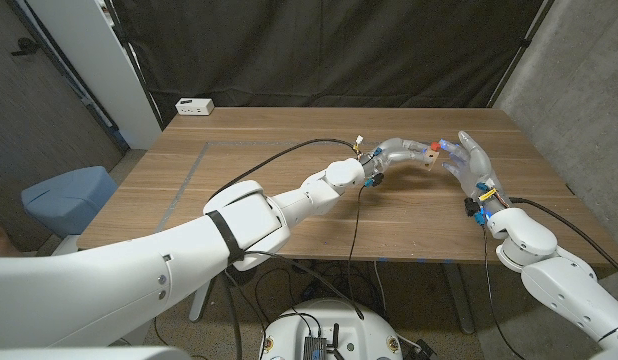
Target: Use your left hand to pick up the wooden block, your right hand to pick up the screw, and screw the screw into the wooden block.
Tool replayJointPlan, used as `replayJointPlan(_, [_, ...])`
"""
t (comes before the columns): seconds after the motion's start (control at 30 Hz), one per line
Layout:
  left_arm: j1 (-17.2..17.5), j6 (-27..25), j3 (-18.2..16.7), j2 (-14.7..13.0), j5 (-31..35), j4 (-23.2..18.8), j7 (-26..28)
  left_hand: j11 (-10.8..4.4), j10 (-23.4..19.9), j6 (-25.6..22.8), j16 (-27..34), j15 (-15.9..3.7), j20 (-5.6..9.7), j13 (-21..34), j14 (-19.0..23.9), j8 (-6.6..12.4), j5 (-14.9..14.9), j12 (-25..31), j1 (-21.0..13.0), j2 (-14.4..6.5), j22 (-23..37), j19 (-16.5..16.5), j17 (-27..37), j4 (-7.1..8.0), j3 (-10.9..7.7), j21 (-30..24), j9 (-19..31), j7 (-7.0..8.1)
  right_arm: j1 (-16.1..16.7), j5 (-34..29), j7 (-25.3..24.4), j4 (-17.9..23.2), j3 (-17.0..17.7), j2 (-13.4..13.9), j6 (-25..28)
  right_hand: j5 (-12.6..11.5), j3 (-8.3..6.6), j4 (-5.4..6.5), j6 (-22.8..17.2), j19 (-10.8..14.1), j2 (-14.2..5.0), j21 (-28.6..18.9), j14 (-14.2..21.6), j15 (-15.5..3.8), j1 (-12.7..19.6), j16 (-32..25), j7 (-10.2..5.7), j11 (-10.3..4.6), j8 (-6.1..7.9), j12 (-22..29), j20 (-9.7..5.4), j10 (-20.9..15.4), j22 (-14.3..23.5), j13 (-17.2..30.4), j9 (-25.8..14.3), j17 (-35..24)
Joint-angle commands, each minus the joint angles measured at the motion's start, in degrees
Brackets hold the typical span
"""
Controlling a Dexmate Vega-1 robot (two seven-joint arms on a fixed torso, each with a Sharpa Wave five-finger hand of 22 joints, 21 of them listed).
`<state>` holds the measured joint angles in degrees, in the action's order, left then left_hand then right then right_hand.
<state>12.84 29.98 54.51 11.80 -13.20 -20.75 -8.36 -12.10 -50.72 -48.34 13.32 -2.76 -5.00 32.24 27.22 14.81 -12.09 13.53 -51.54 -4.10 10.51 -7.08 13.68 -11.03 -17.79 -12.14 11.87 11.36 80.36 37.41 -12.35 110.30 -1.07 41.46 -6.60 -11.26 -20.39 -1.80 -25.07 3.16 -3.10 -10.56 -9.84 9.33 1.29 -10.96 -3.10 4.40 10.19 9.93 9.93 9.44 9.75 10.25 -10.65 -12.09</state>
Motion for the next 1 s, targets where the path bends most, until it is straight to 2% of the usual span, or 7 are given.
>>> replayJointPlan(0.03, [0.6,1.4,-0.3,-0.2,0.1,0.0,-0.3,-0.18,-0.5,-4.4,0.1,-5.34,0.07,0.3,0.1,0.81,-0.3,0.8,1.1,-1.9,0.2,-0.2,0.3,2.34,-2.26,0.0,0.2,-1.60,-0.6,0.3,0.7,-0.4,-0.7,0.5,-0.6,-0.5,0.18,0.36,-0.7,-0.7,-0.16,0.2,-4.3,0.03,-0.6,-0.1,-0.42,-0.38,0.50,0.4,0.18,0.8,0.1,0.2,-0.1,-0.1])
replayJointPlan(0.5, [0.6,1.6,-0.4,-0.2,0.2,0.0,-0.6,-0.18,-0.6,-4.4,0.1,-5.40,0.10,0.3,0.2,0.82,-0.3,0.9,1.0,-1.9,0.2,-0.2,0.2,2.31,-2.31,0.0,0.2,-1.58,0.1,-0.3,-0.6,0.3,-0.6,0.4,-1.1,-0.8,0.30,0.83,-5.1,-0.3,-0.39,-0.3,-4.0,-0.12,-0.3,-0.5,0.30,-0.65,1.98,1.1,0.00,-0.4,0.1,0.2,-0.1,0.0])
replayJointPlan(0.8, [0.6,1.4,-0.5,-0.2,0.2,0.0,-0.6,-0.18,-0.6,-4.4,0.1,-5.46,0.09,0.3,0.2,0.82,-0.3,0.9,1.1,-2.0,0.2,-0.2,0.2,2.36,-2.31,0.0,0.2,-1.59,0.5,-0.7,-1.6,1.0,-0.4,0.2,-1.0,-1.0,0.22,0.87,-8.2,0.3,-0.56,-0.5,-3.1,-0.48,0.2,-0.8,1.01,-2.11,2.66,1.5,-0.13,-1.9,0.1,0.2,0.0,0.2])
replayJointPlan(1.0, [0.4,0.7,-0.4,-0.1,0.2,0.0,-0.6,-0.19,-0.5,-4.4,0.1,-5.50,0.17,0.3,0.2,0.82,-0.3,0.8,1.0,-2.0,0.2,-0.3,0.2,2.34,-2.33,0.0,0.2,-1.59,0.7,-0.7,-2.0,1.1,-0.3,0.0,-0.8,-1.1,0.15,0.83,-9.3,0.6,-0.64,-0.6,-2.8,-0.70,0.4,-0.9,1.23,-2.39,2.85,1.6,-0.21,-2.5,0.1,0.2,0.0,0.3])
